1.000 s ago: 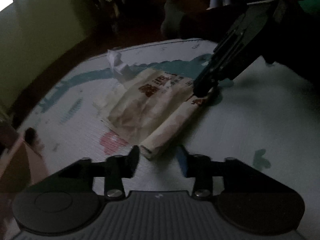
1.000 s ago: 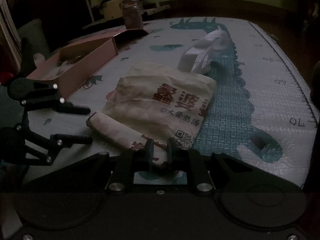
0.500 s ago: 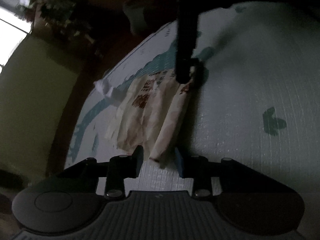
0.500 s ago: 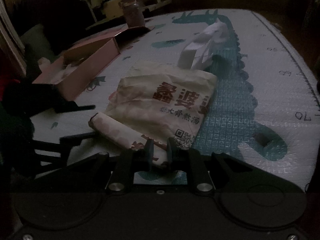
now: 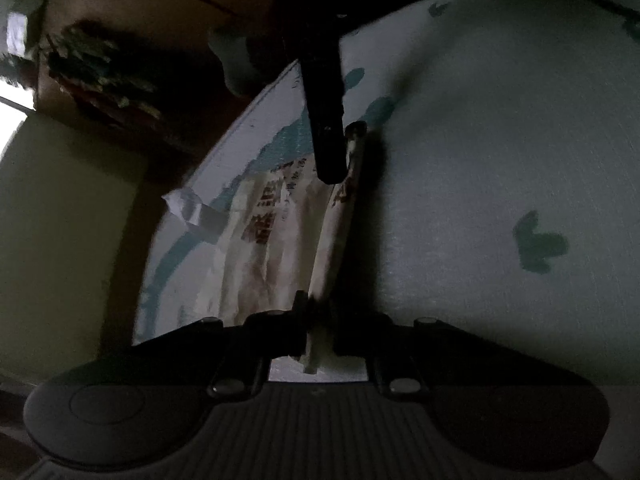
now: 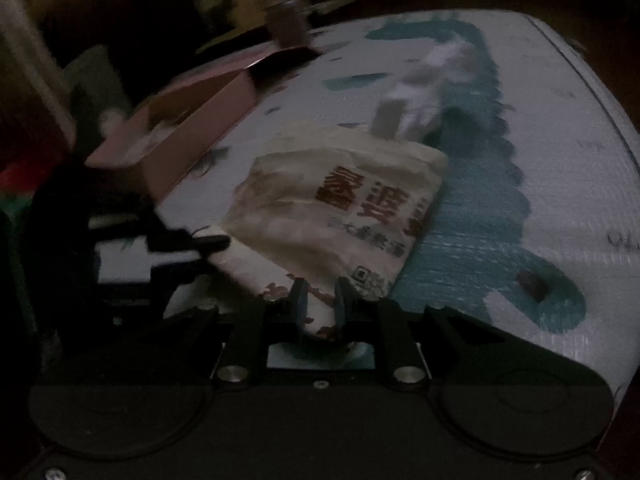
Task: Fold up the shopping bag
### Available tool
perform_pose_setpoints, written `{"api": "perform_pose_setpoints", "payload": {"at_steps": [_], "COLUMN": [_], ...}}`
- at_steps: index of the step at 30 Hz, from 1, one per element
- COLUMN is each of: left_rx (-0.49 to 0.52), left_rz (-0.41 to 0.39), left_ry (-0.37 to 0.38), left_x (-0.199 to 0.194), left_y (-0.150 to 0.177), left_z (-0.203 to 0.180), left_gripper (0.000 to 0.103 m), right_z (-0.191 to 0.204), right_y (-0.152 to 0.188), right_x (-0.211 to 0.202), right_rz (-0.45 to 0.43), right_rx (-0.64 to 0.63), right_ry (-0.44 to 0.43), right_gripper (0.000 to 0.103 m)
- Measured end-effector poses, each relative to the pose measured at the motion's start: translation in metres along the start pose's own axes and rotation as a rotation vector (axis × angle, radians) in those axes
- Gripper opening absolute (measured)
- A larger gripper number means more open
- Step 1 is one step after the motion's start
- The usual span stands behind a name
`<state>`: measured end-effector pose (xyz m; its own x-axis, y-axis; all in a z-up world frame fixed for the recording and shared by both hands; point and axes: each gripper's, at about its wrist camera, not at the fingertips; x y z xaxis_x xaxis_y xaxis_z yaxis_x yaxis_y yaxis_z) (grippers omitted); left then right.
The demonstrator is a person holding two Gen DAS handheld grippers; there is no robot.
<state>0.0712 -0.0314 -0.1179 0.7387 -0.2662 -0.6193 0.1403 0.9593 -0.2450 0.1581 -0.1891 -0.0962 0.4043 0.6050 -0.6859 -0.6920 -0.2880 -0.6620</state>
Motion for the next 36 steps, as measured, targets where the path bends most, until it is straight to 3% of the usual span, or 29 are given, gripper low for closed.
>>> {"api": "perform_pose_setpoints", "payload": {"at_steps": [2, 6, 9, 11, 12, 15, 20, 27, 31, 36], "left_rx": [0.003, 0.001, -0.015, -0.068, -0.109, -0.205, -0.428, -0.858, -1.048, -1.236], "left_rz": [0.007, 0.021, 0.027, 0.032, 0.031, 0.023, -0.025, -0.127, -0.132, -0.131], "left_ry": [0.030, 0.075, 0.102, 0.125, 0.144, 0.192, 0.333, 0.536, 0.594, 0.613], "left_x": [-0.008, -0.017, -0.020, -0.020, -0.021, -0.022, -0.025, -0.001, 0.009, 0.018], "left_y": [-0.002, -0.008, -0.007, -0.004, -0.002, 0.003, 0.018, 0.070, 0.094, 0.114], "left_z": [0.000, -0.002, 0.000, 0.007, 0.011, 0.022, 0.046, 0.084, 0.086, 0.081], "left_gripper": [0.008, 0.008, 0.008, 0.008, 0.008, 0.008, 0.008, 0.009, 0.012, 0.016], "right_z": [0.025, 0.072, 0.083, 0.082, 0.080, 0.070, 0.041, -0.015, -0.026, -0.036], "right_y": [0.003, 0.022, 0.031, 0.032, 0.031, 0.022, 0.013, -0.005, -0.008, -0.008], "right_x": [-0.008, -0.021, -0.015, -0.011, -0.011, -0.015, -0.012, 0.000, 0.009, 0.010], "right_rz": [-0.017, -0.059, -0.011, 0.029, 0.033, 0.044, 0.087, 0.123, 0.117, 0.090], "right_rx": [-0.180, -0.542, -0.681, -0.706, -0.698, -0.647, -0.499, -0.097, 0.017, 0.118], "right_ry": [0.019, 0.036, 0.086, 0.101, 0.093, 0.056, -0.032, -0.212, -0.231, -0.217], "right_gripper": [0.019, 0.043, 0.042, 0.028, 0.023, 0.022, 0.022, 0.022, 0.023, 0.023]}}
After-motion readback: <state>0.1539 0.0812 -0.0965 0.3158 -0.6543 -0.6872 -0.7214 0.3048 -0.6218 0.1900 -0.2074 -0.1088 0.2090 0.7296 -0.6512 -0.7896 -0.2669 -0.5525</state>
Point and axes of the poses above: each gripper's, at about its wrist camera, not at the fingertips, and x roughly the way its jaws point, z to its left, y to its underside, and after that the axes turned 4 degrees about x, right-handed
